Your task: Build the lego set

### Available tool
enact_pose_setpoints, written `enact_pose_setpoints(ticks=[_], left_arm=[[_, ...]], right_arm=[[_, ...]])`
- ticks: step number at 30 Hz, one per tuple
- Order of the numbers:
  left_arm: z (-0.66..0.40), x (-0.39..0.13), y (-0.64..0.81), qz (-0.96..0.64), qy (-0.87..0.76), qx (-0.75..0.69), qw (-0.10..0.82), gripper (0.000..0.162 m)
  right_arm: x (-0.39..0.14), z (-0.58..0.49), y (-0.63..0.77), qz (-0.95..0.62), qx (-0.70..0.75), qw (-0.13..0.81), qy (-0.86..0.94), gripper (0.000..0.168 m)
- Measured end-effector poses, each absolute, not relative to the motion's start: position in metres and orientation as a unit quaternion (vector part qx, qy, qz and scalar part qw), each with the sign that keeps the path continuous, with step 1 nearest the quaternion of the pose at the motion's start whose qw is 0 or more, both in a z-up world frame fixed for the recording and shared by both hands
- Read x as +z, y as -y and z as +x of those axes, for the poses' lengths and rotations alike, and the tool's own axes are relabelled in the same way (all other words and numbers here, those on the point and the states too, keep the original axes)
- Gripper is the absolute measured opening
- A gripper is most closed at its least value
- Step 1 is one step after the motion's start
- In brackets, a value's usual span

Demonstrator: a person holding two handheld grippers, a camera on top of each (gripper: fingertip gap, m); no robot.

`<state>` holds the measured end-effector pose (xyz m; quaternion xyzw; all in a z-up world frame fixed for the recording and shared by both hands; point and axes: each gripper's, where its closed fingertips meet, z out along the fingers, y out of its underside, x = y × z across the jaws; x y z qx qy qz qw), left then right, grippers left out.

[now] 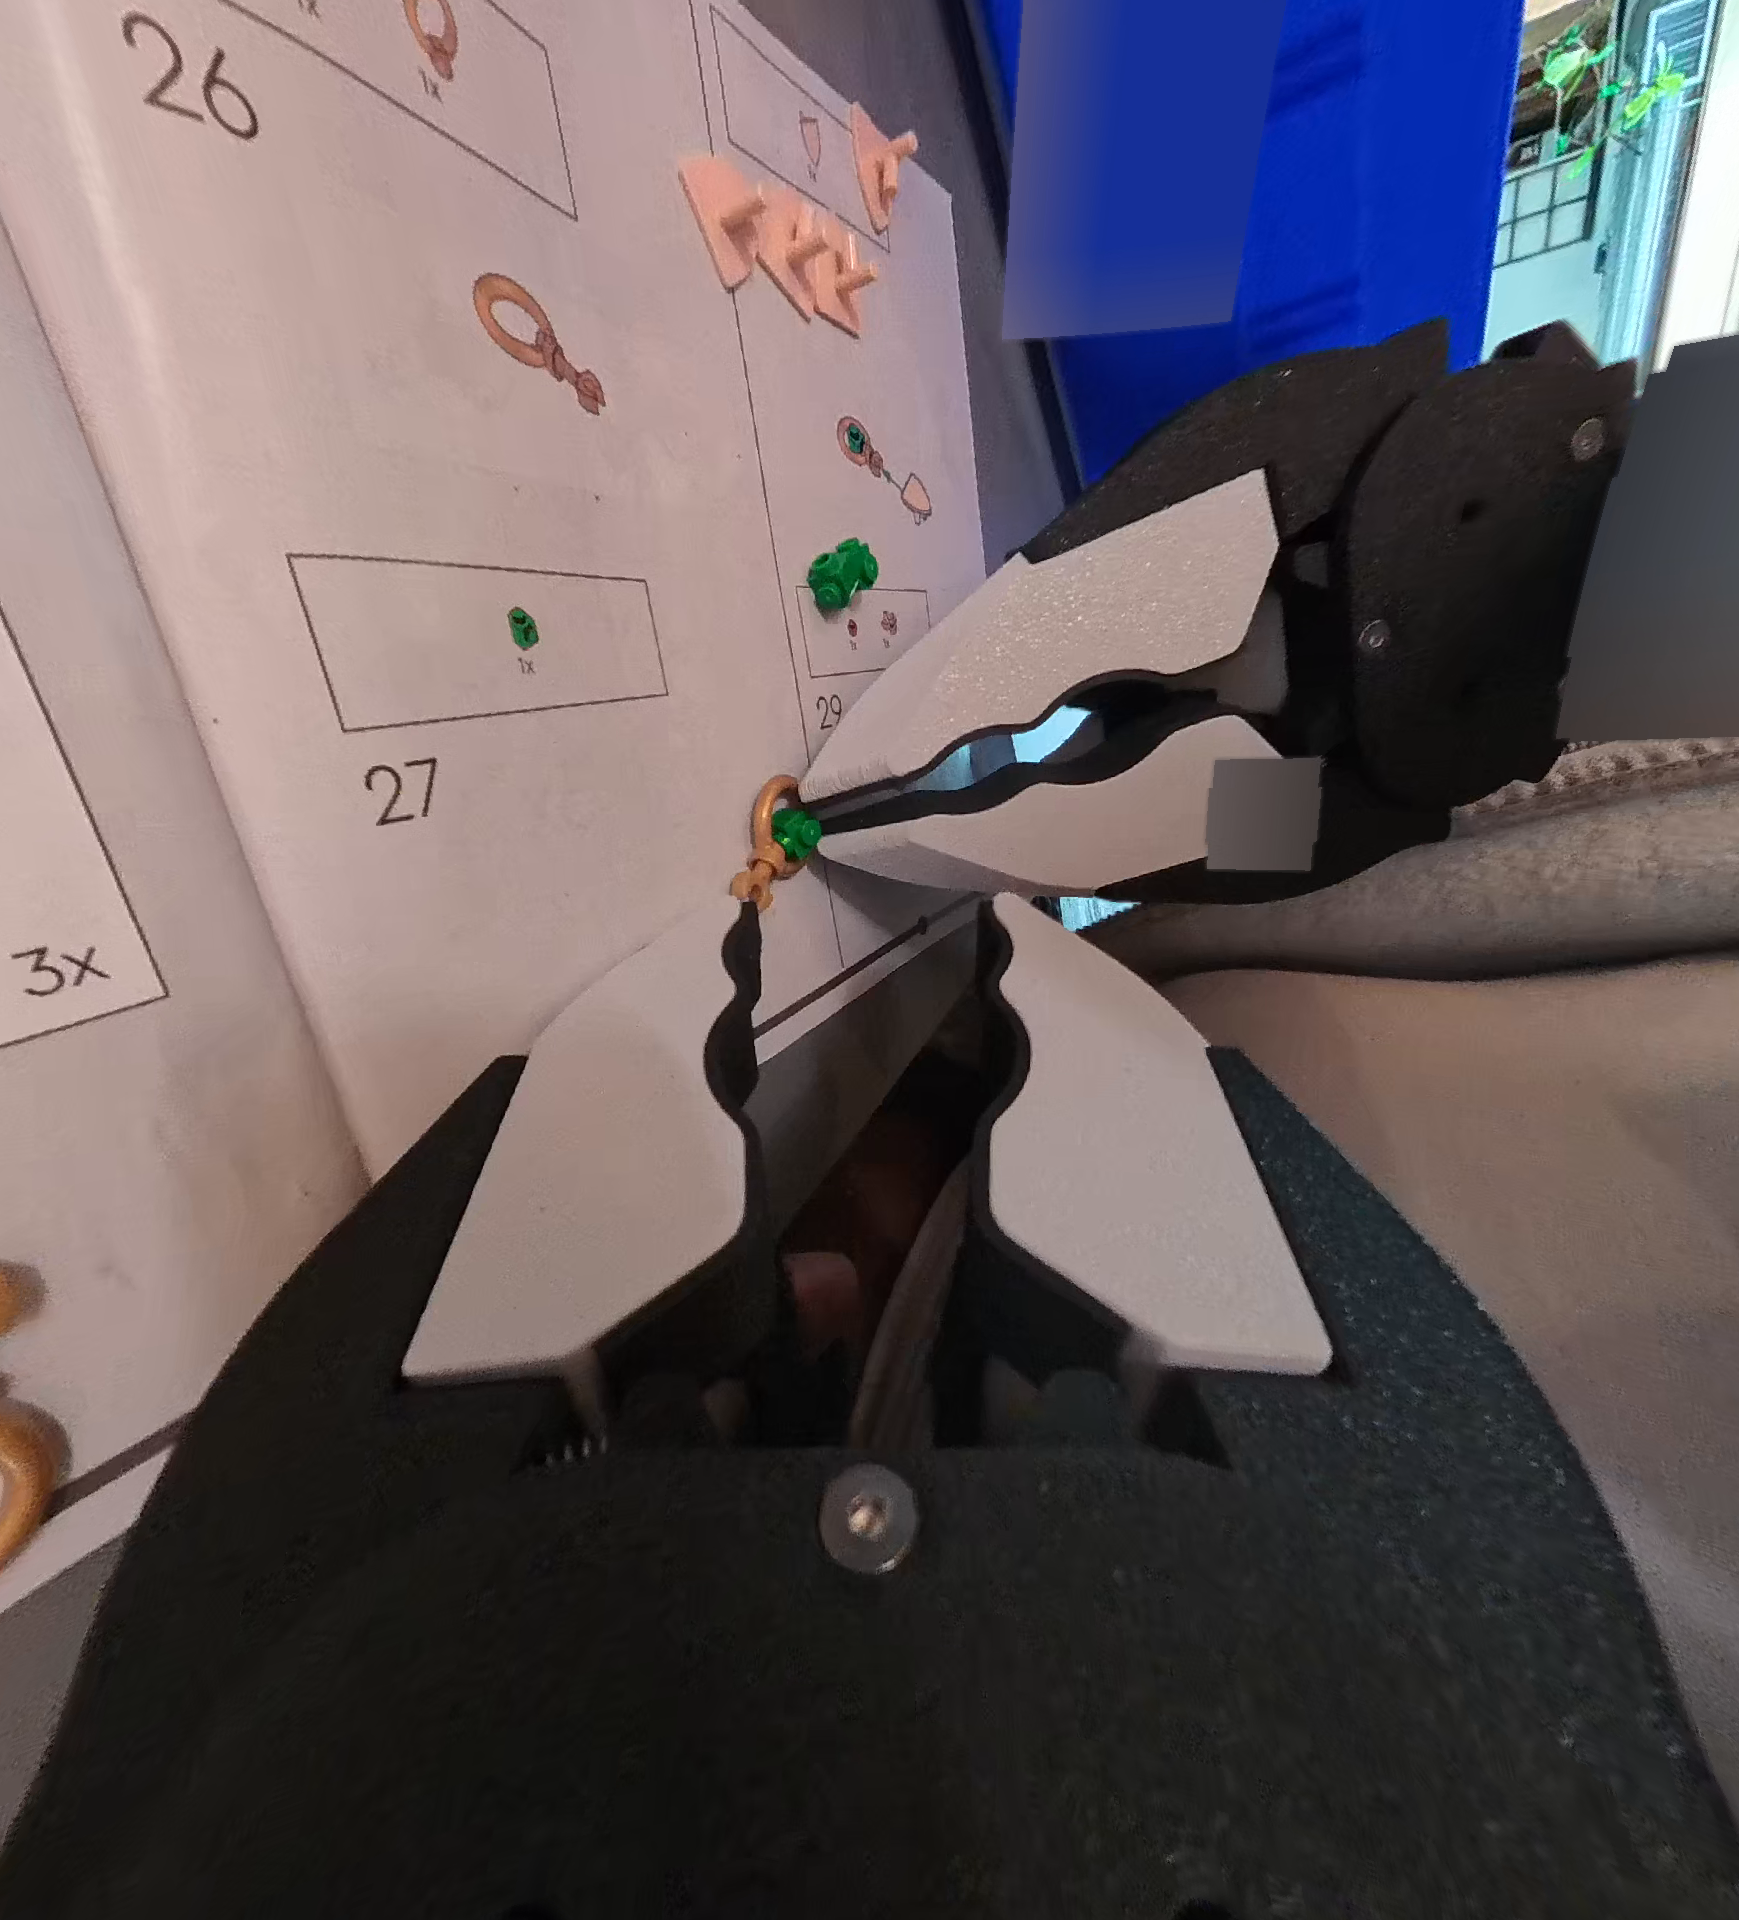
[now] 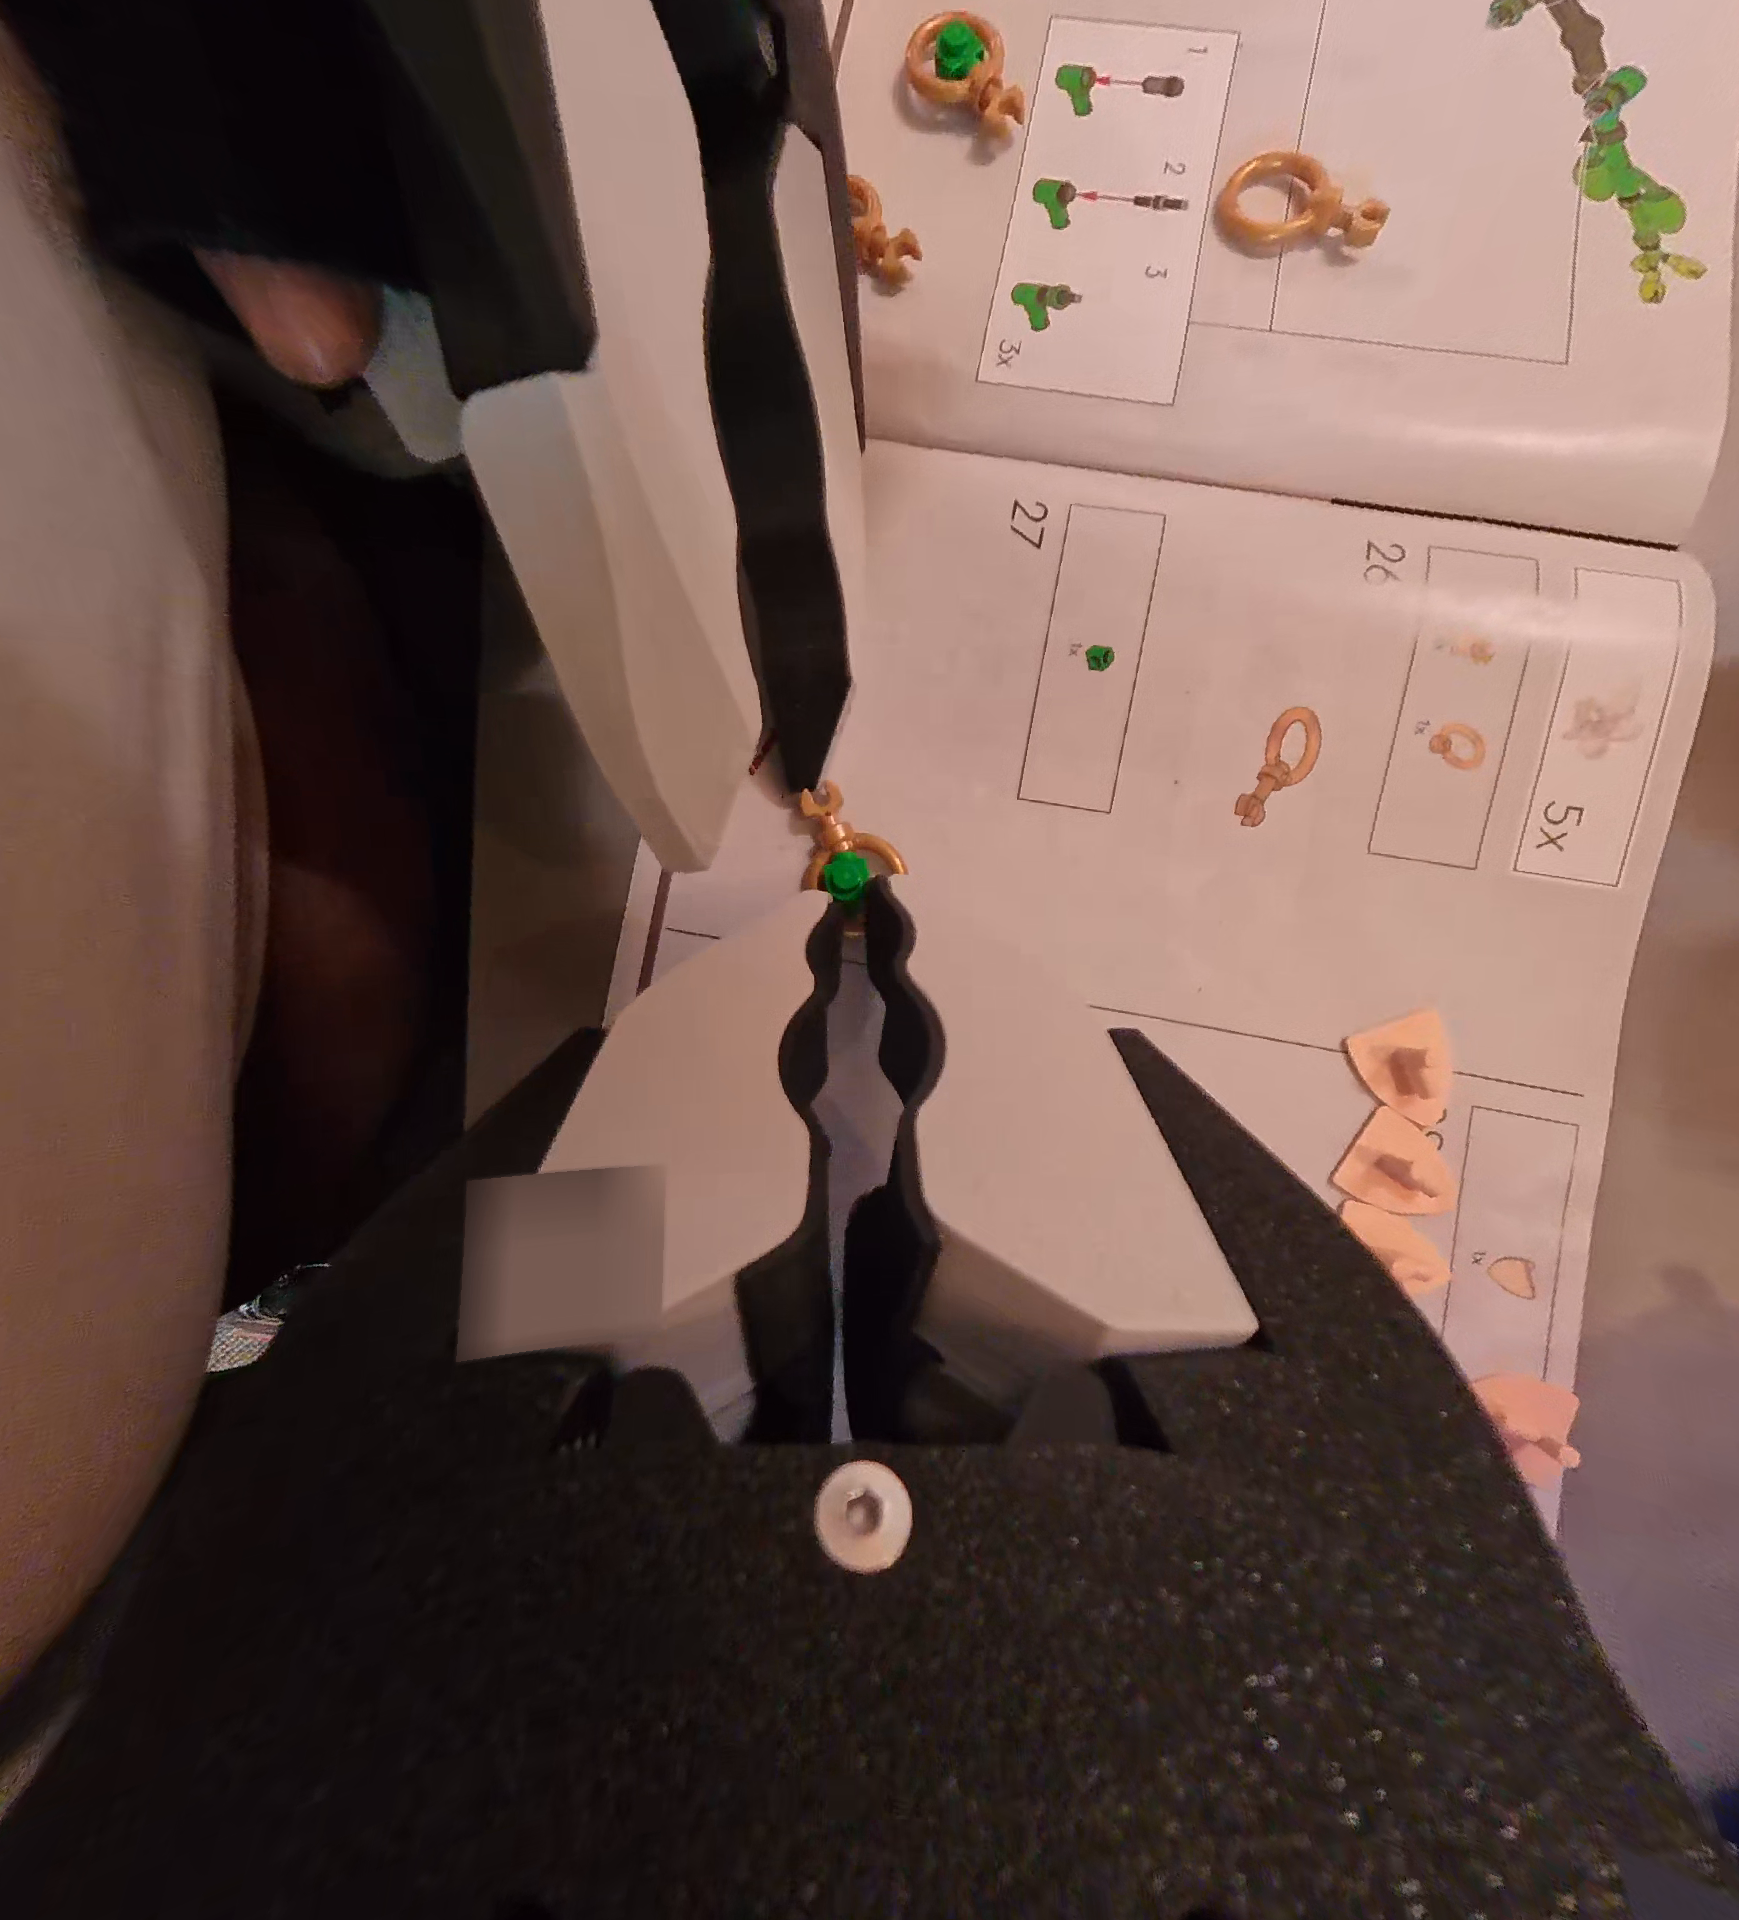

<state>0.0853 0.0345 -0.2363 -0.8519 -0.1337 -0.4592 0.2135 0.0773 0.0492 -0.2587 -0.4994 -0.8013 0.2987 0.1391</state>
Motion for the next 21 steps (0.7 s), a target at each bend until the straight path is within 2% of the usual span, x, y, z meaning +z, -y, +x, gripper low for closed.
enact_pose_setpoints(ticks=[10, 21], left_arm=[[0.084, -0.239, -0.032, -0.859, 0.099, -0.462, 0.198, 0.032], [0.081, -0.248, -0.032, -0.885, 0.054, -0.423, 0.185, 0.015]], right_arm=[[-0.259, 0.078, -0.048, -0.498, 0.299, 0.105, 0.807, 0.004], [-0.259, 0.078, -0.048, -0.480, 0.288, 0.065, 0.826, 0.004]])
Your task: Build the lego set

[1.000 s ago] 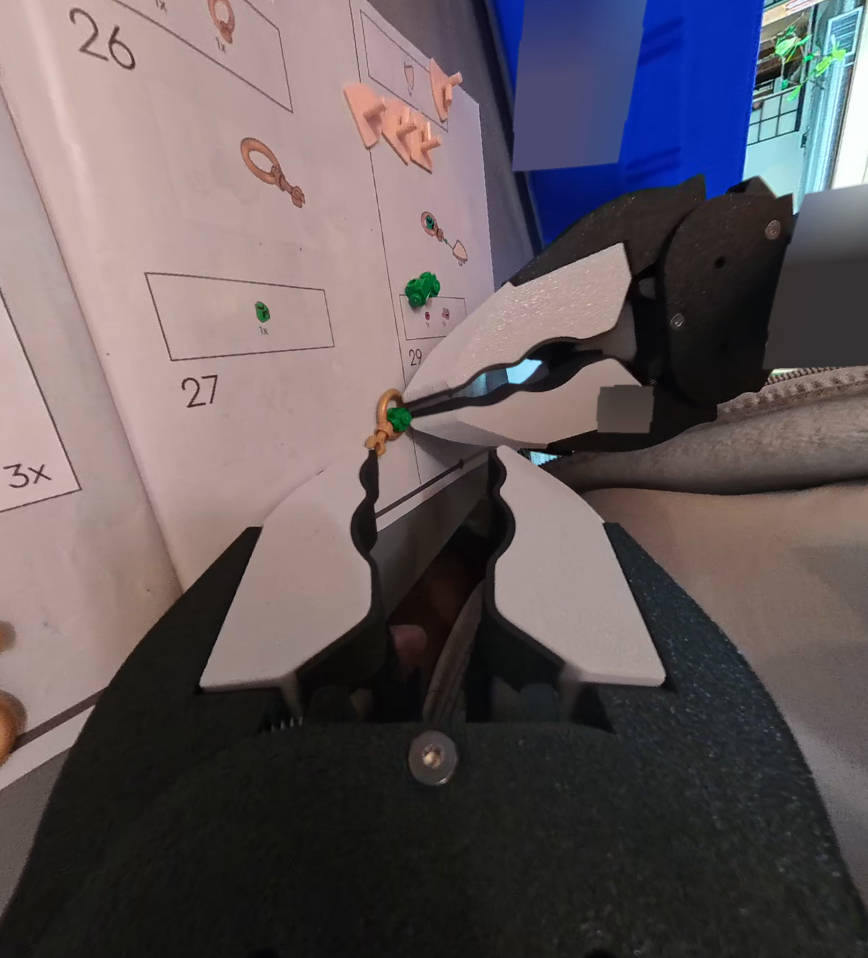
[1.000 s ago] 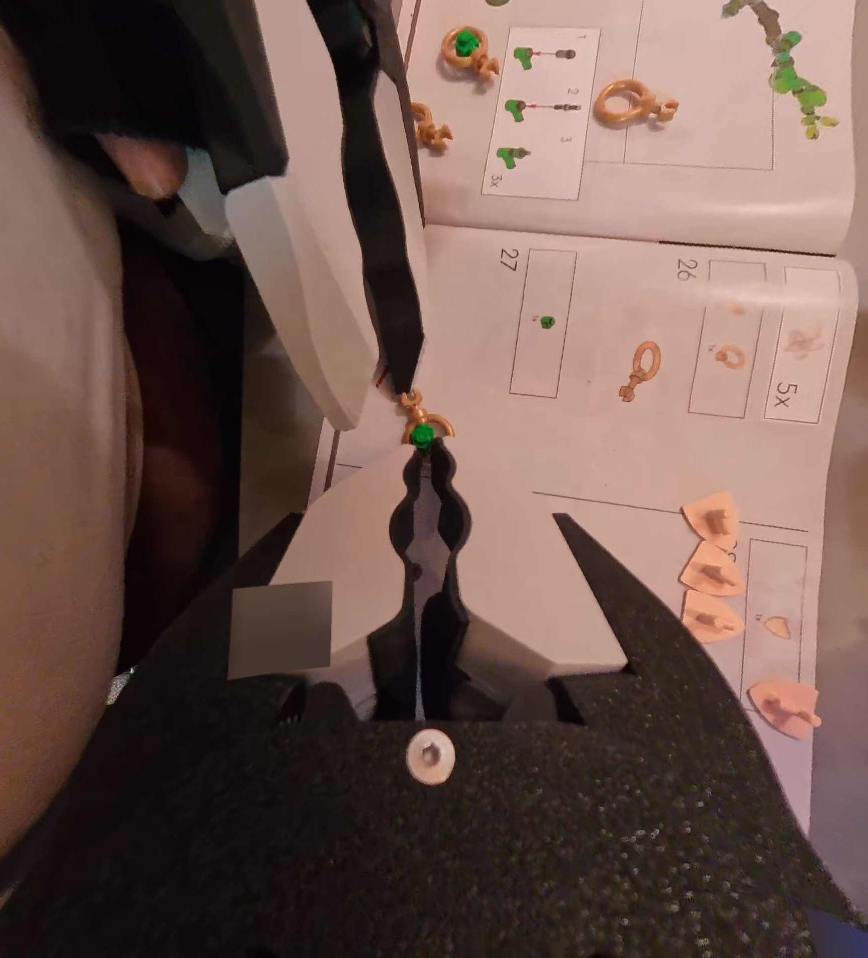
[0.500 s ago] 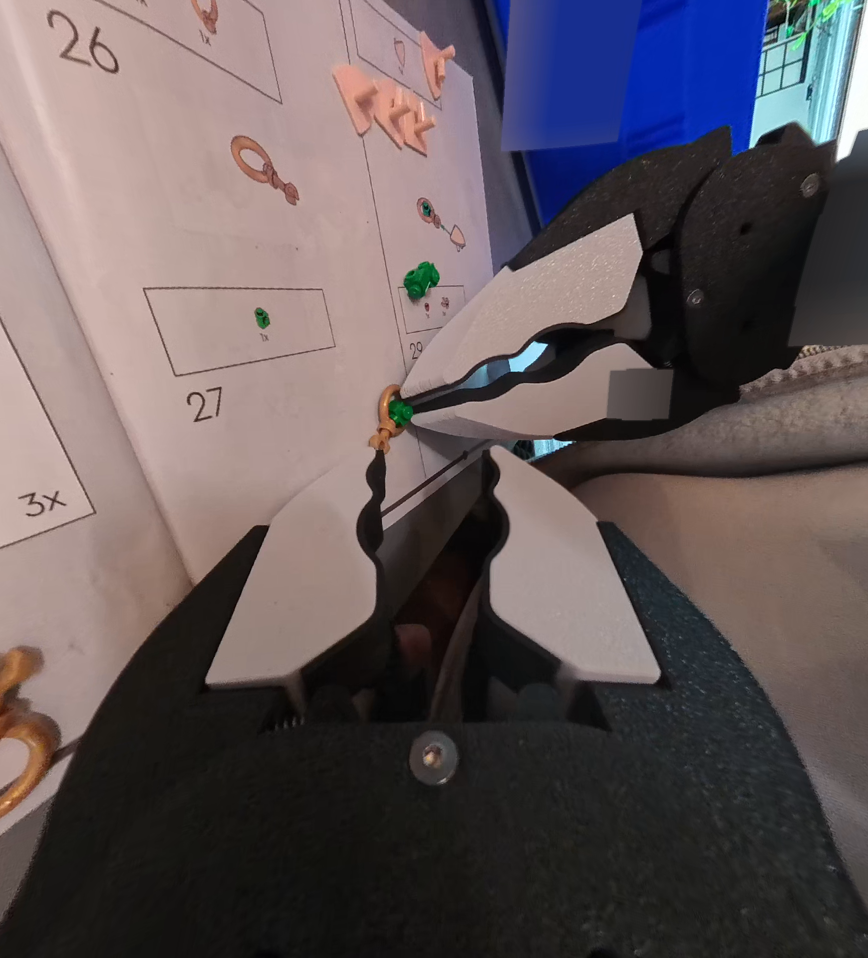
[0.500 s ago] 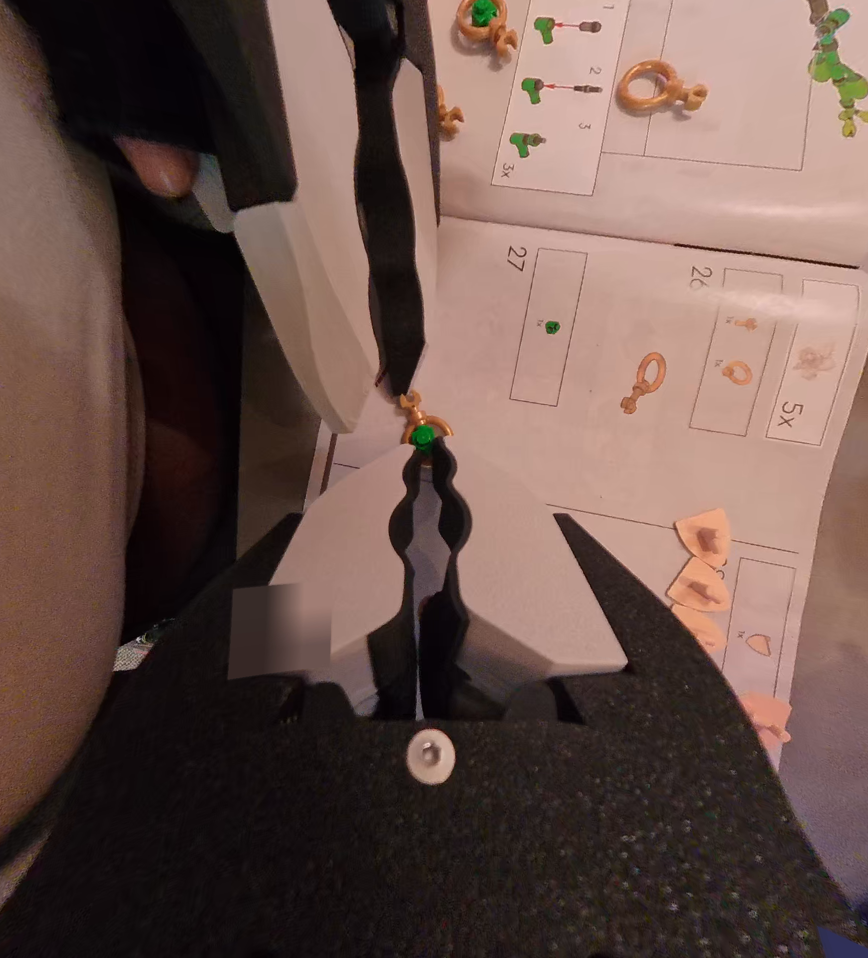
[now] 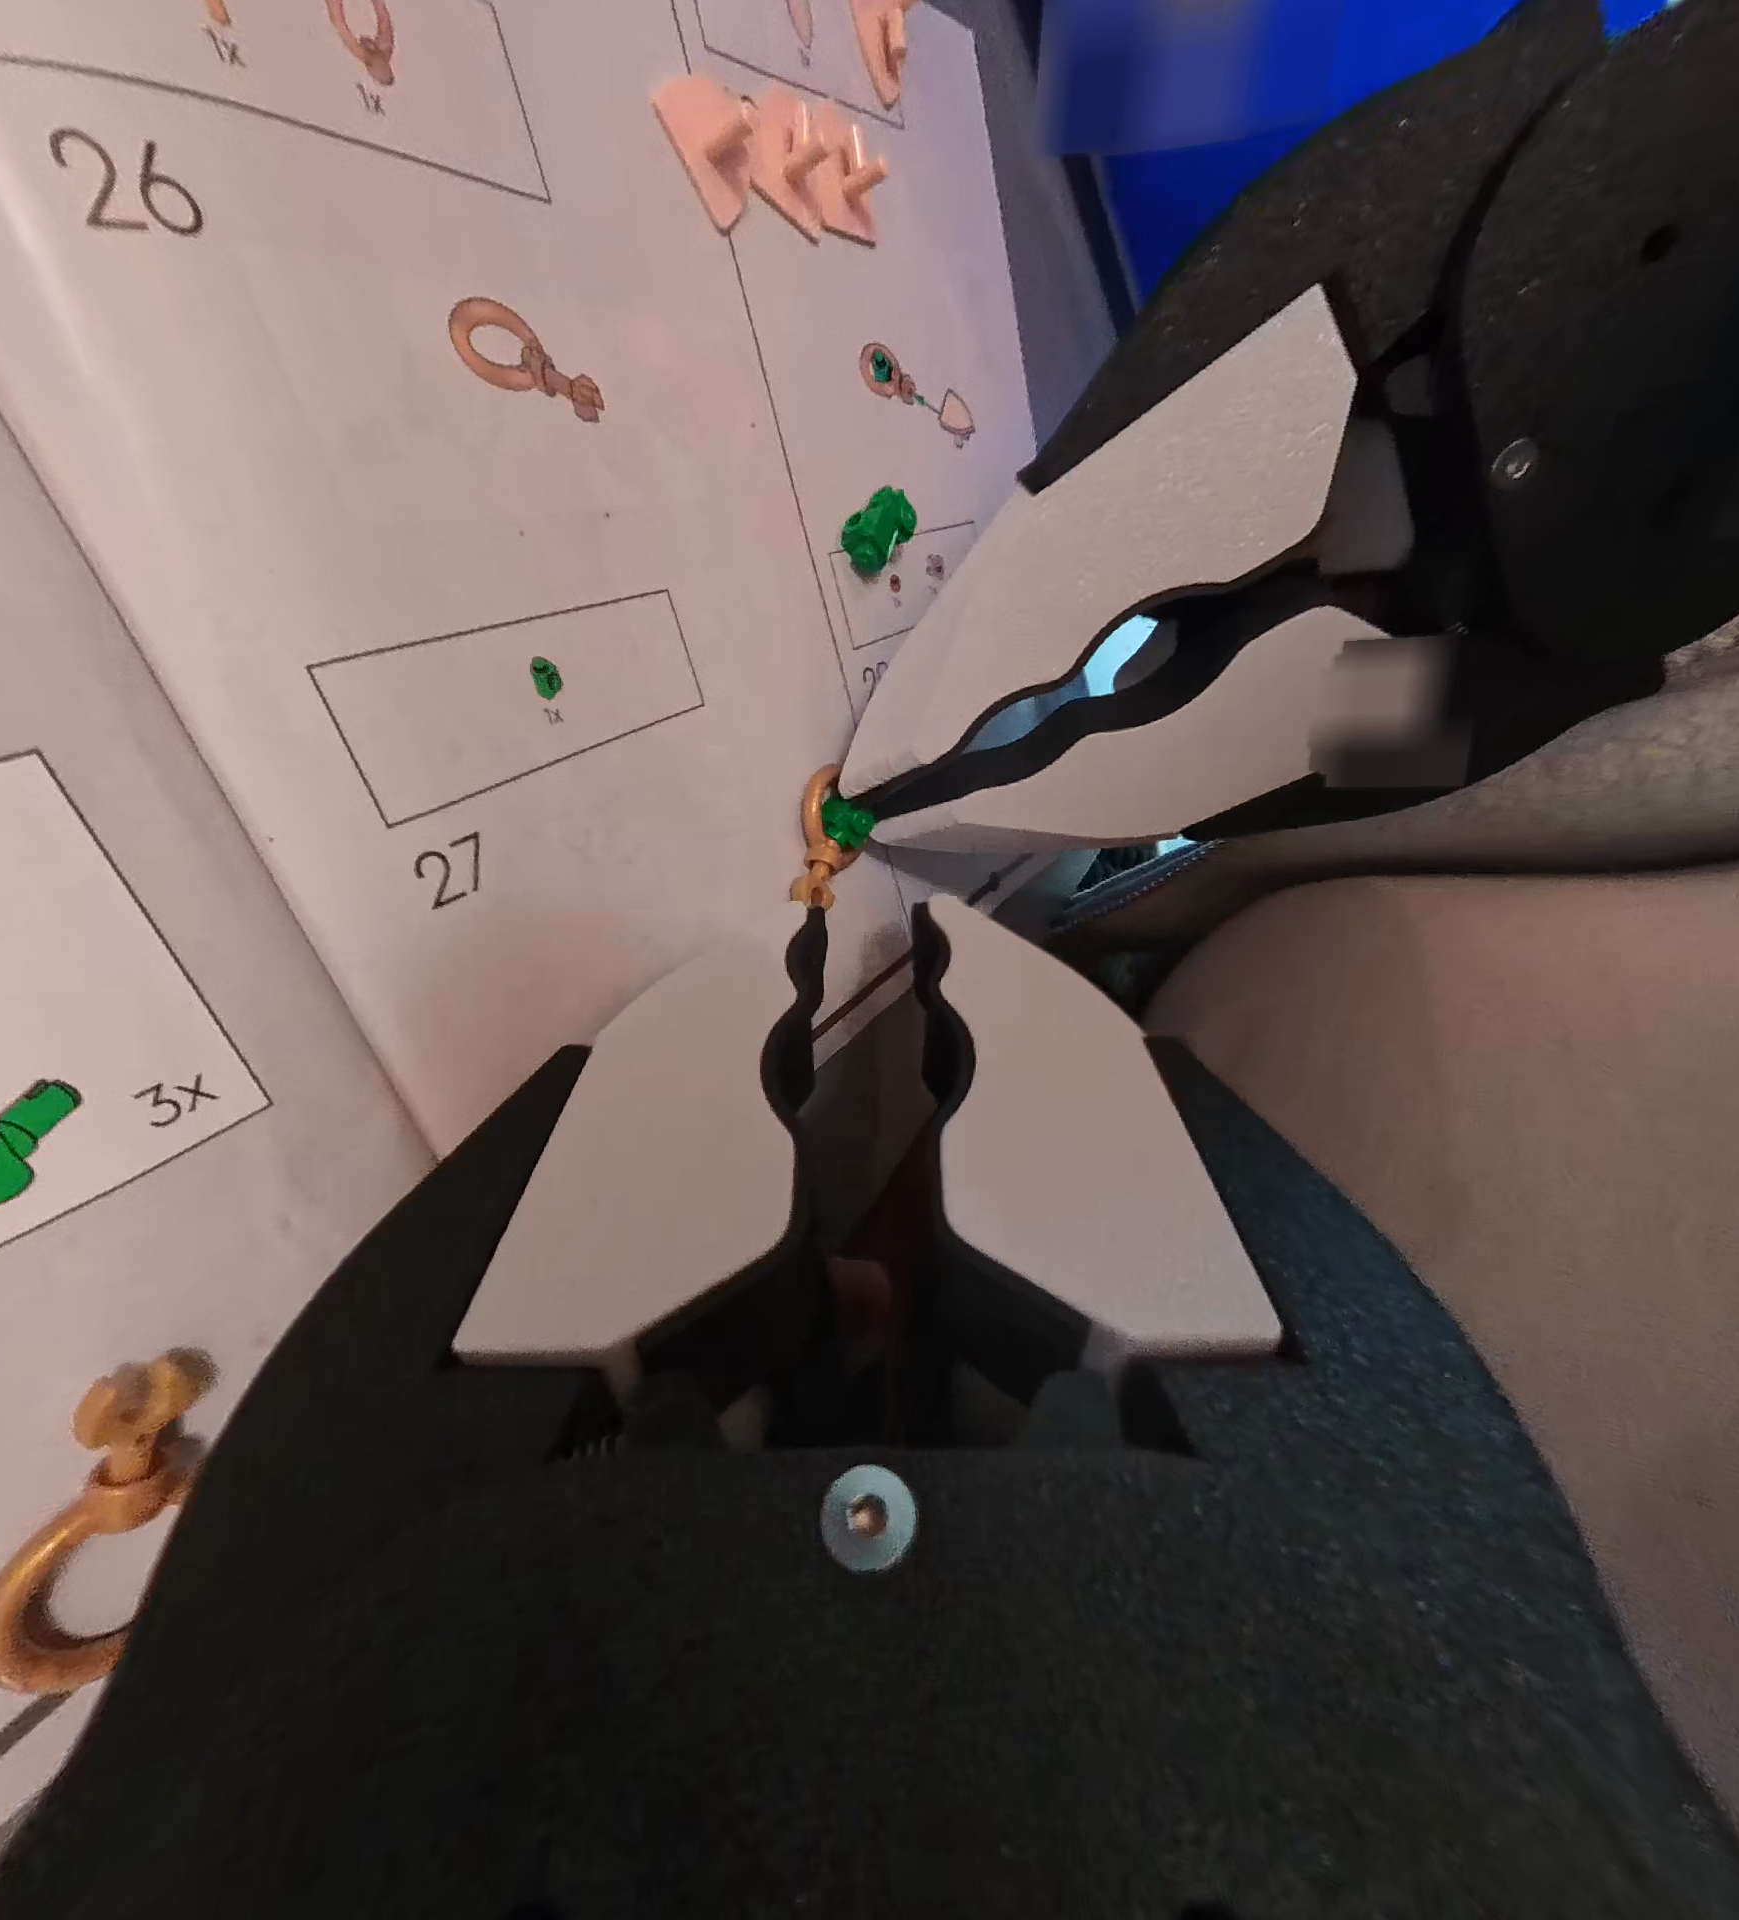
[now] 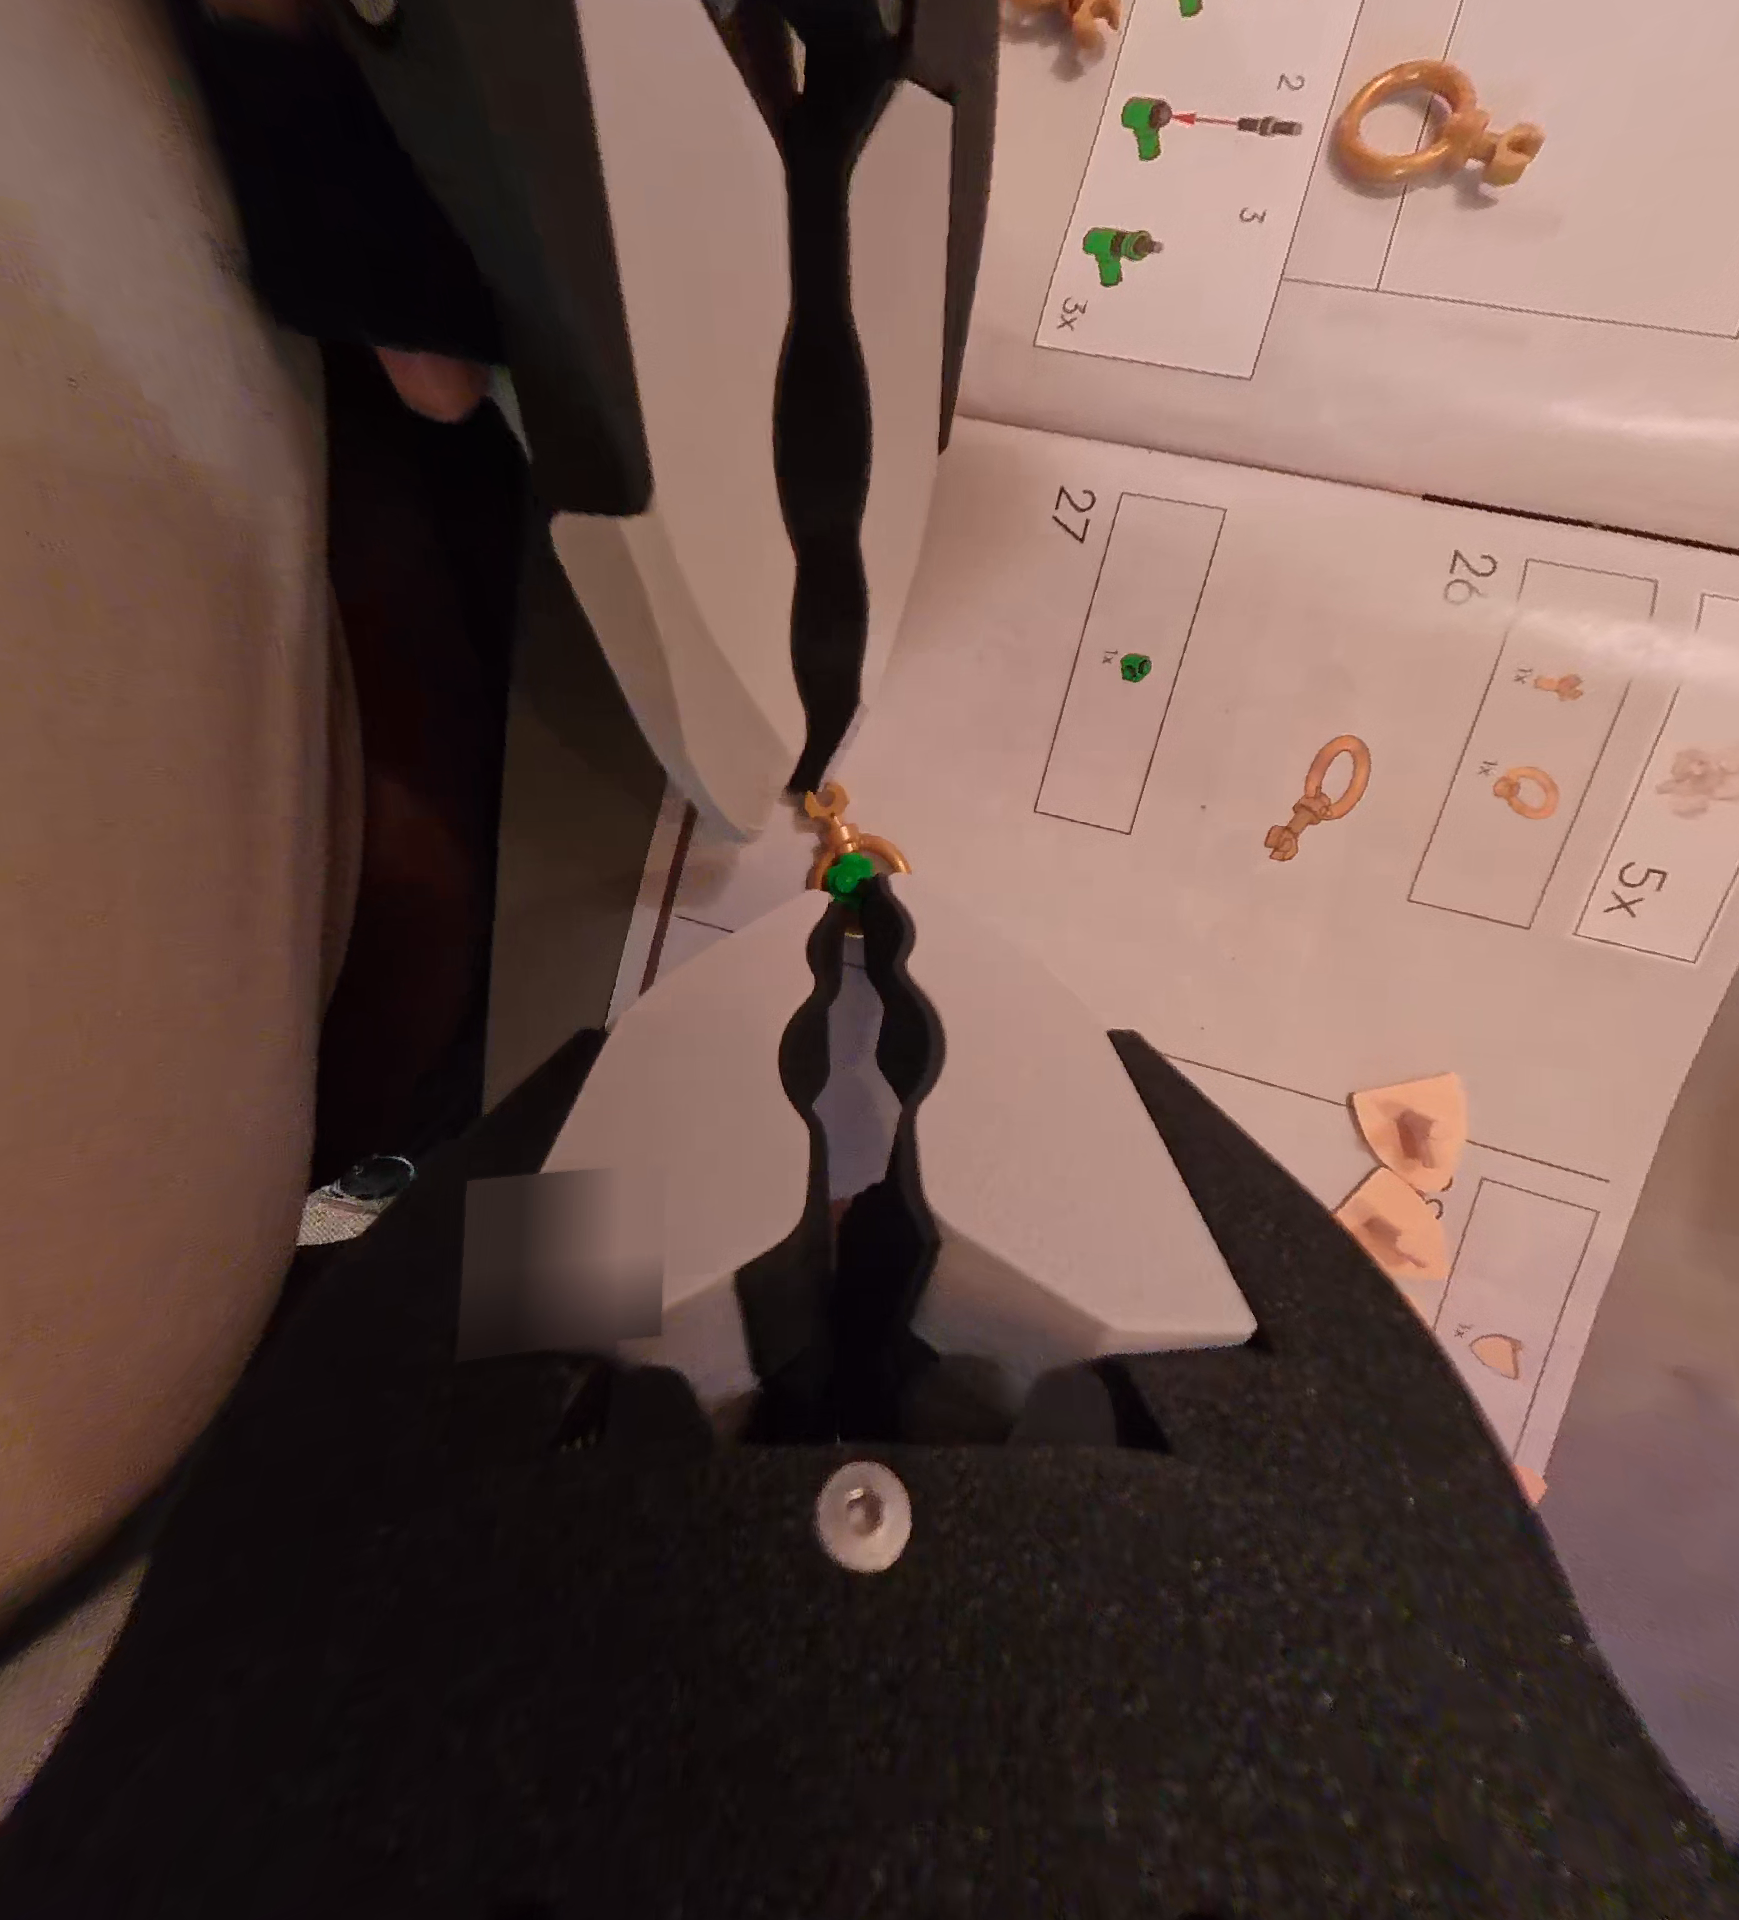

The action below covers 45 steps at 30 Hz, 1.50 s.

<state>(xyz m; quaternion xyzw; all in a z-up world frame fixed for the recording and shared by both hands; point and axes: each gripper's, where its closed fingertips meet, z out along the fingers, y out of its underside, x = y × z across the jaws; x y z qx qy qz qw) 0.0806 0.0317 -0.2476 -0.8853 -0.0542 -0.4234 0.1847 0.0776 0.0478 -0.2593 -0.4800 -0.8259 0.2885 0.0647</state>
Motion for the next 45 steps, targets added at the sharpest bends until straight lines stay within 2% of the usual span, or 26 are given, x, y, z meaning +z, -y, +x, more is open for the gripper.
enact_pose_setpoints(ticks=[7, 25, 45], left_arm=[[0.077, -0.254, -0.031, -0.900, 0.005, -0.399, 0.178, 0.000], [0.077, -0.254, -0.024, -0.874, -0.153, -0.446, 0.116, 0.000], [0.076, -0.254, -0.024, -0.873, -0.155, -0.444, 0.133, 0.000]], right_arm=[[-0.259, 0.078, -0.048, -0.458, 0.302, 0.038, 0.835, 0.004], [-0.259, 0.080, -0.050, -0.486, 0.322, -0.044, 0.811, 0.000], [-0.255, 0.076, -0.050, -0.585, 0.350, -0.006, 0.731, 0.000]])
